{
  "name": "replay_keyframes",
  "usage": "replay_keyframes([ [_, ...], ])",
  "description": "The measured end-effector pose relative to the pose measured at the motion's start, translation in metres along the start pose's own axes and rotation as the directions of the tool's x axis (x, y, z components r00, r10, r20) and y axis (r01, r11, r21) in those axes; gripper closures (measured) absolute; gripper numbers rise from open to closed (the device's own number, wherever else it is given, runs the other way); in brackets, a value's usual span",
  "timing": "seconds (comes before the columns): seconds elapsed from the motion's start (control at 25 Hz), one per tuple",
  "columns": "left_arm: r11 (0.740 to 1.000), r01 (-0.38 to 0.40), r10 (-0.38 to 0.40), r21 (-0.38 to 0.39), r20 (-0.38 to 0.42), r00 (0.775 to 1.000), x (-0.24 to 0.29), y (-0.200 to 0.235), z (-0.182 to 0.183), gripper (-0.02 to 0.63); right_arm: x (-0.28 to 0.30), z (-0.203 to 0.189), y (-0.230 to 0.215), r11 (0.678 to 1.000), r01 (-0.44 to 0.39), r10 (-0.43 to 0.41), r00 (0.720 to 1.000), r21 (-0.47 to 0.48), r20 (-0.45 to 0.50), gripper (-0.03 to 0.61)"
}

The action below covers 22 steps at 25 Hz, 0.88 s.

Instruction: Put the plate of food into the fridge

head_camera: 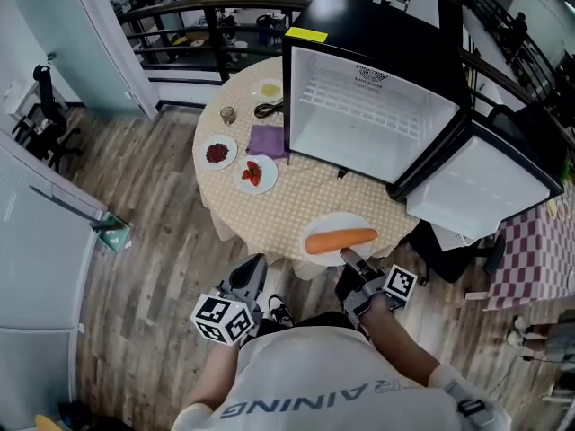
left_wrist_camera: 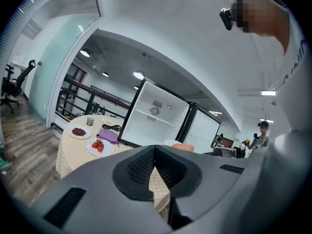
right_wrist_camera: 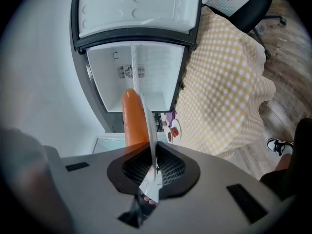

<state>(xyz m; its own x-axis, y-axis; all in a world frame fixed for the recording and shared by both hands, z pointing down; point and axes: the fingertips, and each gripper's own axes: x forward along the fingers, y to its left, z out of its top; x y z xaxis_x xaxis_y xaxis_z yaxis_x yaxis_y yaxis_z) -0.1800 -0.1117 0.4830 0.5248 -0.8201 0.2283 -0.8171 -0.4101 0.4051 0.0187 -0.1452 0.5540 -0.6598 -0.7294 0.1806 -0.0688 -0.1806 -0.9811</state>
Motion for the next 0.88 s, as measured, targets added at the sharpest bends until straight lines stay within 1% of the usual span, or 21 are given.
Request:
replay_keyframes([
  [0.2,0.999,0.026,-0.027,0.021,0.026,0.999,0.008,0.03,0.018,0.606,0.024,0.001,0.007,1.0,-0.013,0.013,0.999,-0.001,0.052,0.537],
  [0.36,0.999,0.054,-0.054,-0.005,0.011,0.998,0.023,0.042,0.02,0.606,0.031,0.008,0.008,1.0,-0.008,0.007,0.996,0.015,0.091,0.537],
  [0.64,0.994,0.109,-0.109,-0.006,-0.035,0.993,0.064,0.035,0.02,0.605,0.031,0.036,0.005,1.0,0.005,-0.01,0.989,0.03,0.146,0.537],
  [0.88,0.992,0.124,-0.123,0.022,-0.047,0.991,0.103,0.019,0.031,0.606,0.033,0.077,-0.003,0.998,0.027,-0.036,0.986,0.052,0.165,0.537],
])
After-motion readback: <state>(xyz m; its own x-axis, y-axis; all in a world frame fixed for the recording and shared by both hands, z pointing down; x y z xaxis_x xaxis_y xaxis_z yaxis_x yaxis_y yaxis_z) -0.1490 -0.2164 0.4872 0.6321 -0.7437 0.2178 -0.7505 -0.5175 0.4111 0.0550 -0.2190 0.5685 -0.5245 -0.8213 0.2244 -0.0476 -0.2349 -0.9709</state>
